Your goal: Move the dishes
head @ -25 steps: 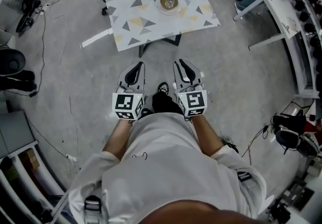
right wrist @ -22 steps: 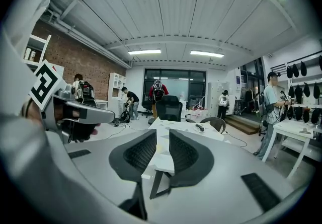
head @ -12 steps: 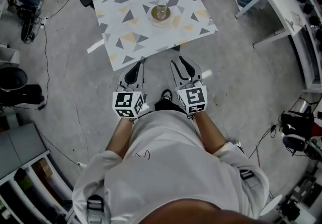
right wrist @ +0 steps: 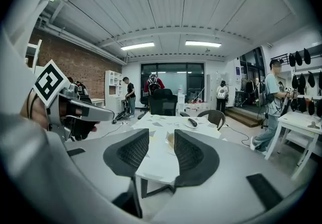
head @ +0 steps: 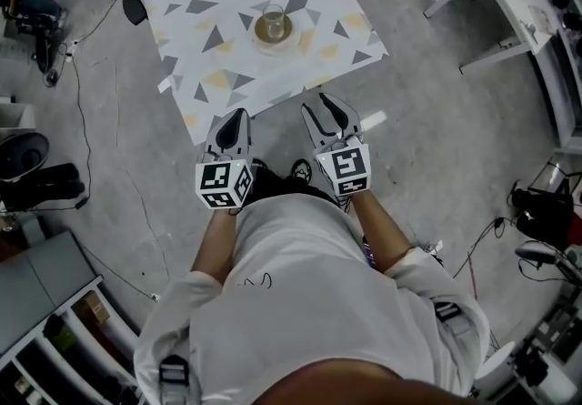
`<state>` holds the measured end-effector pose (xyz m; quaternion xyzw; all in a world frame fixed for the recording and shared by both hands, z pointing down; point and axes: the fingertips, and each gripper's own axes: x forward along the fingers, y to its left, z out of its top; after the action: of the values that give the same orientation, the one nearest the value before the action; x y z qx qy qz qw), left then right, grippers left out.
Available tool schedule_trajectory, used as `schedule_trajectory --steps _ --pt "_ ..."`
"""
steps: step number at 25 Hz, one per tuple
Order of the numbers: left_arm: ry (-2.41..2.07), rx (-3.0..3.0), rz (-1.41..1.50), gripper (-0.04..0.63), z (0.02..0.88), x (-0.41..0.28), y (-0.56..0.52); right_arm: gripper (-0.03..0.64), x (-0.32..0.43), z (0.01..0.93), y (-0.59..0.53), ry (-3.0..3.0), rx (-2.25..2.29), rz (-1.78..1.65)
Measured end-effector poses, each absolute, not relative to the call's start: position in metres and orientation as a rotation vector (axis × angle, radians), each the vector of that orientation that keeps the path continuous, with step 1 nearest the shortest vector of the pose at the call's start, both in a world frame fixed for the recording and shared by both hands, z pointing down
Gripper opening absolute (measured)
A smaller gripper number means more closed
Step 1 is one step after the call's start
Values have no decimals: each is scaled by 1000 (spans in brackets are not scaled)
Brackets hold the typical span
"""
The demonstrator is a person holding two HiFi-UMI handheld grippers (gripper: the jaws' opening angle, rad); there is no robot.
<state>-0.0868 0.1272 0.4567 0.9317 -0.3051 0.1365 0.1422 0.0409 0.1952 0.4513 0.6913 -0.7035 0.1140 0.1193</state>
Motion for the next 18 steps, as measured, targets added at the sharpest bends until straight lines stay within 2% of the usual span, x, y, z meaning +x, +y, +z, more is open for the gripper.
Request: schedule_trajectory --steps 18 --pt "-664 2691 537 20 498 -40 -53 215 86 492 30 -1937 1988 468"
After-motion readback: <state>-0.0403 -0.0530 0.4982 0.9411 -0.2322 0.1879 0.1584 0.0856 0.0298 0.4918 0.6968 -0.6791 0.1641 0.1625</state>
